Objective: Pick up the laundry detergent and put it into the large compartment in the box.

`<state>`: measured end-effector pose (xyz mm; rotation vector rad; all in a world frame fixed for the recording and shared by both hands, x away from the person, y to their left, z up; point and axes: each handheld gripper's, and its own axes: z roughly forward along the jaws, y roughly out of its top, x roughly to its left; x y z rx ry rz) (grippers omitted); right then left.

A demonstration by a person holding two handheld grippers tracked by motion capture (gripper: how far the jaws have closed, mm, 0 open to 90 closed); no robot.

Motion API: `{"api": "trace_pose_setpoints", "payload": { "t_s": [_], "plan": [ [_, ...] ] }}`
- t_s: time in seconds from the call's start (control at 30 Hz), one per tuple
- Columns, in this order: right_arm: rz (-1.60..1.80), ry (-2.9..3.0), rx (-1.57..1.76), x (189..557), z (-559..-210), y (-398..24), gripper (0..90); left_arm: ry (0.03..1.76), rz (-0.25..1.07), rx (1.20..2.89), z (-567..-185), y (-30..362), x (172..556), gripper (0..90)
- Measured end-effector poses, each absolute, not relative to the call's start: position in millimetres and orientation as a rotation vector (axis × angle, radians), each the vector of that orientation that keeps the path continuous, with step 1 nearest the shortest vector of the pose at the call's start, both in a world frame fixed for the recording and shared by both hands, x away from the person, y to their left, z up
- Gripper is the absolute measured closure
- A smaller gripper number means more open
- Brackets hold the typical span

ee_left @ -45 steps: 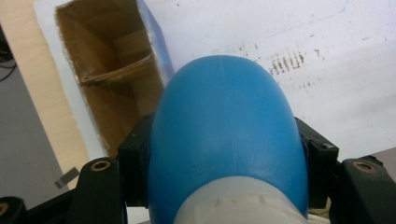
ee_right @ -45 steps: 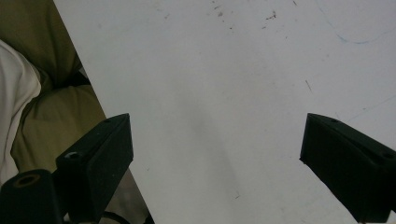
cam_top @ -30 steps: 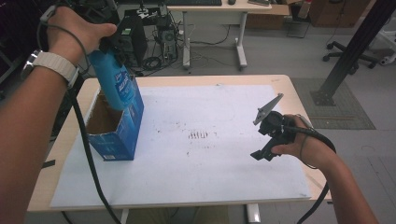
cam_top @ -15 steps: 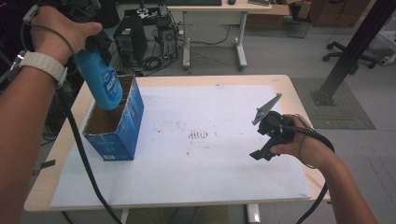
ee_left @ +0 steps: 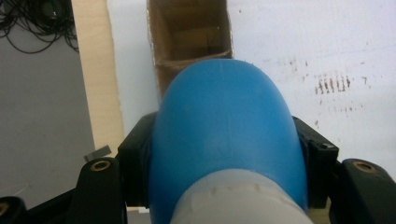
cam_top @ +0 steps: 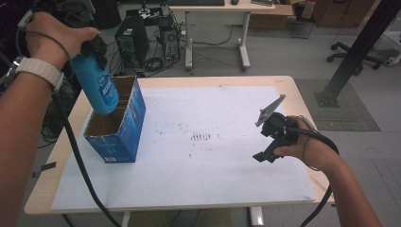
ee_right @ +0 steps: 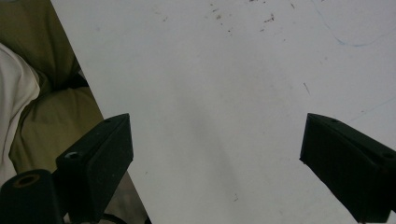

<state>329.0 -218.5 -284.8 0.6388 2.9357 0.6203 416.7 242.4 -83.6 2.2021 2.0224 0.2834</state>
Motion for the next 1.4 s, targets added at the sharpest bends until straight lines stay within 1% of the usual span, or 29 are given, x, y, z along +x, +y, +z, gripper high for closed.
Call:
{"api": "trace_pose_setpoints", "payload": {
  "t_s": [0.33, 0.73, 1.4],
  "plan": [
    [0.613, 2.938, 0.636, 329.3, -284.7, -217.3, 9.4, 2.037, 0.287, 2.195, -97.3, 250.9, 417.4, 37.2],
    [0.615, 2.940, 0.636, 330.1, -284.5, -213.9, 9.5, 2.046, 0.262, 2.208, -121.1, 258.4, 419.7, 37.2],
    [0.608, 2.942, 0.644, 330.0, -287.2, -216.0, 9.4, 2.046, 0.243, 2.227, -162.5, 258.4, 426.3, 37.2]
  ]
}}
